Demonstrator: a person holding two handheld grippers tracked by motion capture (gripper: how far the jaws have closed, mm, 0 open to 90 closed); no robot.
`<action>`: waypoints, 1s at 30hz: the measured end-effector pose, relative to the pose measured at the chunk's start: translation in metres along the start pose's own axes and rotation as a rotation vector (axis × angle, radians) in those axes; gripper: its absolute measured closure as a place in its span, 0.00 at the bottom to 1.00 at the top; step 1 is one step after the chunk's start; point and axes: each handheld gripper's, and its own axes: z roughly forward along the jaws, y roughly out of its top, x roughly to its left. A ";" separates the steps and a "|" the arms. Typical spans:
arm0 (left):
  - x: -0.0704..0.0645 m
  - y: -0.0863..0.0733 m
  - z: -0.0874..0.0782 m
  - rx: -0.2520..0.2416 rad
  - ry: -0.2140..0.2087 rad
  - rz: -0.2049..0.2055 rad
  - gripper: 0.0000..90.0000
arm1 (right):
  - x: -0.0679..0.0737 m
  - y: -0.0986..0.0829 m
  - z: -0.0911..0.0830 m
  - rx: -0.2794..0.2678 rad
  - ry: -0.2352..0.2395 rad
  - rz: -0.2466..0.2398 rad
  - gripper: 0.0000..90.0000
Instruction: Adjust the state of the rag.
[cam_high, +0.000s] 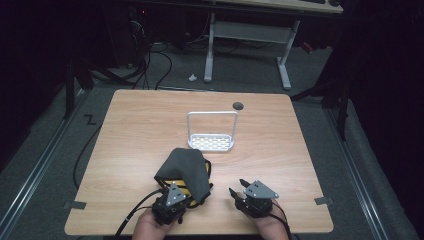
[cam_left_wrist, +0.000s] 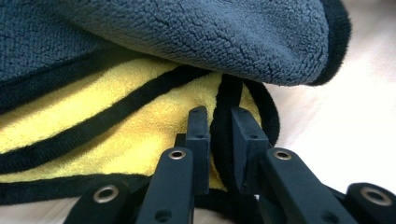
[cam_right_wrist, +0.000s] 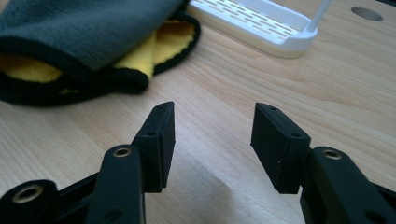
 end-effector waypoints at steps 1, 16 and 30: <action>-0.003 0.002 0.002 -0.002 -0.010 0.005 0.87 | 0.001 0.000 0.001 0.002 0.003 -0.002 0.56; 0.003 -0.009 -0.012 -0.015 -0.066 -0.060 0.63 | 0.004 0.000 -0.001 -0.004 0.016 0.003 0.56; 0.009 -0.012 -0.015 0.012 -0.045 -0.061 0.84 | 0.028 0.007 0.003 -0.005 0.109 -0.027 0.58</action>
